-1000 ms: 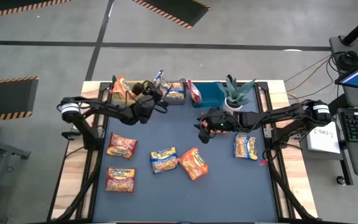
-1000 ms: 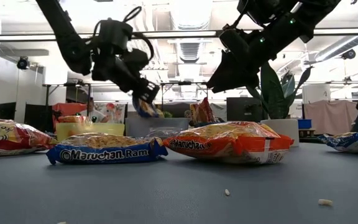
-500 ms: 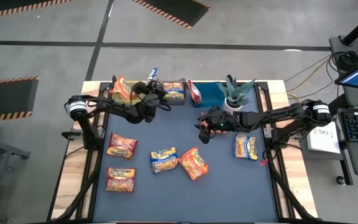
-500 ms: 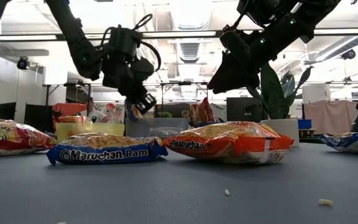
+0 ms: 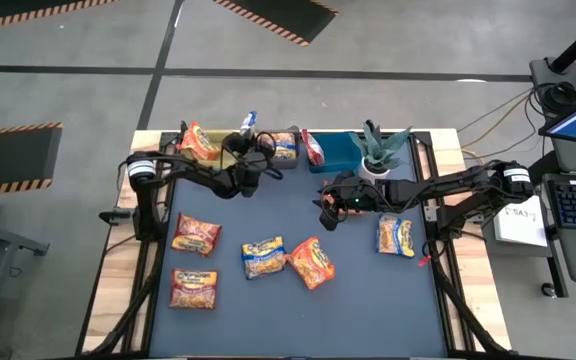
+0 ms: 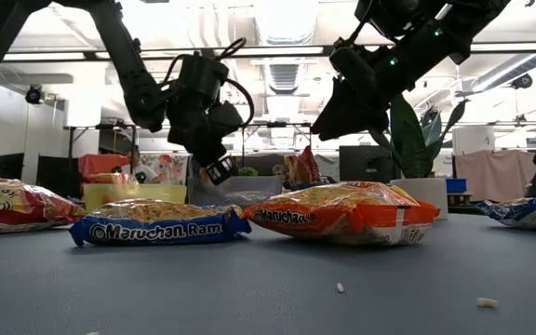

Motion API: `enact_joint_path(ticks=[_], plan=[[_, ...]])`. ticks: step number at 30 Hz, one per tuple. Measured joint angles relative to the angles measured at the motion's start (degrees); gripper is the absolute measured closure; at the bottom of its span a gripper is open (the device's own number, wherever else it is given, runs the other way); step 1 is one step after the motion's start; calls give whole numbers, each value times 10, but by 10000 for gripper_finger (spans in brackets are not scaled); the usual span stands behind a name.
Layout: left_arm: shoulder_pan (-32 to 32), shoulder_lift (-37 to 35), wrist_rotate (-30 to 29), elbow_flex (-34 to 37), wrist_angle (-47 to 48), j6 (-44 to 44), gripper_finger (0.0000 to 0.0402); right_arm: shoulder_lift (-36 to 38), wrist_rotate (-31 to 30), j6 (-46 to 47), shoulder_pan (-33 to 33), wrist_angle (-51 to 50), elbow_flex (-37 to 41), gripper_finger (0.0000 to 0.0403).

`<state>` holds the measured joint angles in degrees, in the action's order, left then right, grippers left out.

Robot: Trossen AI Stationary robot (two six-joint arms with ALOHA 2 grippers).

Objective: Sort Maruchan noodles
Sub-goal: Put the blue noodle pack into the black bin, then put the orange noodle pack into the yellow bin

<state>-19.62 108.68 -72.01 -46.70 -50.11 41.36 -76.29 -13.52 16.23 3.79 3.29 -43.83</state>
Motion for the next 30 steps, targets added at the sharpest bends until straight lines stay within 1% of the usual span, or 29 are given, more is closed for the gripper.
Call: enact_joint_path(ticks=[4,7,12,18,24,27,30], plan=[[3,0,0,3,1,1,321,0,0,0,0,0,0,236],[6,0,-1,4,1,2,312,0,0,-3,0,0,0,236],[8,0,-1,4,1,2,281,0,0,-4,0,0,0,236],[19,-10,-26,5,1,2,235,0,0,-4,0,0,0,236],[45,-58,-26,8,1,2,205,0,0,-3,0,0,0,236],[63,-104,-28,18,0,13,201,0,0,7,0,0,0,236],[97,-161,-27,32,1,34,200,0,4,23,0,0,0,236]])
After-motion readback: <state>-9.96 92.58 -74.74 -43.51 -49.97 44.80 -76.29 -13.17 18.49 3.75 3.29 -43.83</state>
